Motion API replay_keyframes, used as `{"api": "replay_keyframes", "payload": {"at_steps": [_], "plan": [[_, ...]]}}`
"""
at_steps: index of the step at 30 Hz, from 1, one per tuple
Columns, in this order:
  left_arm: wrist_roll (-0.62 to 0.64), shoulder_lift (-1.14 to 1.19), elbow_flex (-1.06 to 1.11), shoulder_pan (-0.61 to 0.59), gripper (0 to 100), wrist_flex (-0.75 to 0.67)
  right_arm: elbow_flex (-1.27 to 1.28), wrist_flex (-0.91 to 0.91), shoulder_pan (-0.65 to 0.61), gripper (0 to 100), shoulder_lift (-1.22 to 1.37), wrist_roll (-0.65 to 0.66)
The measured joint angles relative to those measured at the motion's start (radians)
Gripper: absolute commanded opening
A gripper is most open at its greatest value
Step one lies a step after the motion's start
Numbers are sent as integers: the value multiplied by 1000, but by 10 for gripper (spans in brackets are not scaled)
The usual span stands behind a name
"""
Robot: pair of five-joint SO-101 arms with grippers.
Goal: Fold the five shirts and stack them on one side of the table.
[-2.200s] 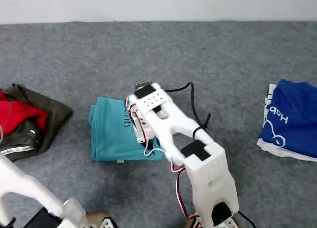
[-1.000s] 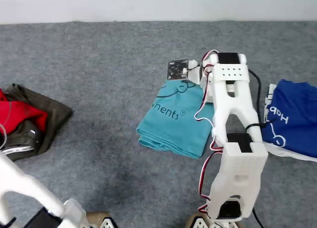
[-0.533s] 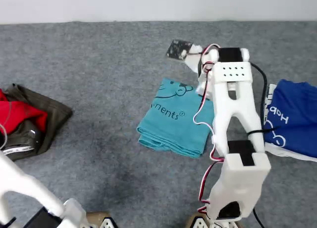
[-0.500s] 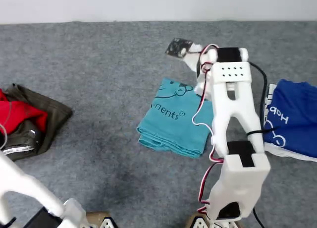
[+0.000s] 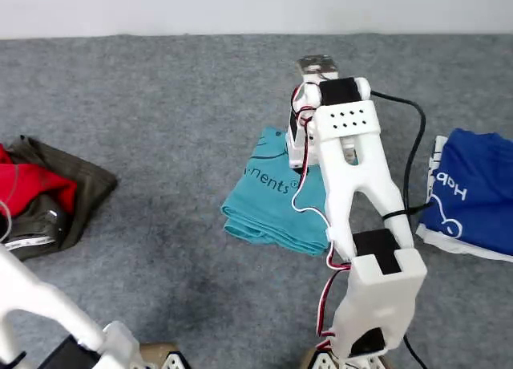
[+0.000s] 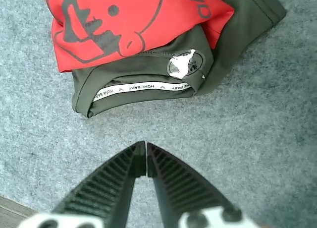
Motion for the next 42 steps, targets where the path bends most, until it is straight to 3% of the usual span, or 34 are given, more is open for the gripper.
{"api": "replay_keyframes", "payload": {"at_steps": [4, 7, 18, 25, 30, 37, 42], "plan": [[0, 0, 0, 0, 17, 0, 0, -15, -23, 391, 0, -189], [0, 0, 0, 0, 17, 0, 34, -103, -23, 391, 0, -259], [-48, 0, 0, 0, 17, 0, 477, -577, 2, 385, 0, -298], [-51, 0, 0, 0, 17, 0, 649, -787, -2, 169, -6, -298], [-51, 0, 0, 0, 17, 0, 600, -750, 35, 13, 38, -298], [-51, 0, 0, 0, 17, 0, 367, -514, 69, 9, 143, -282], [-51, 0, 0, 0, 17, 0, 212, -304, 87, 9, 147, -109]]}}
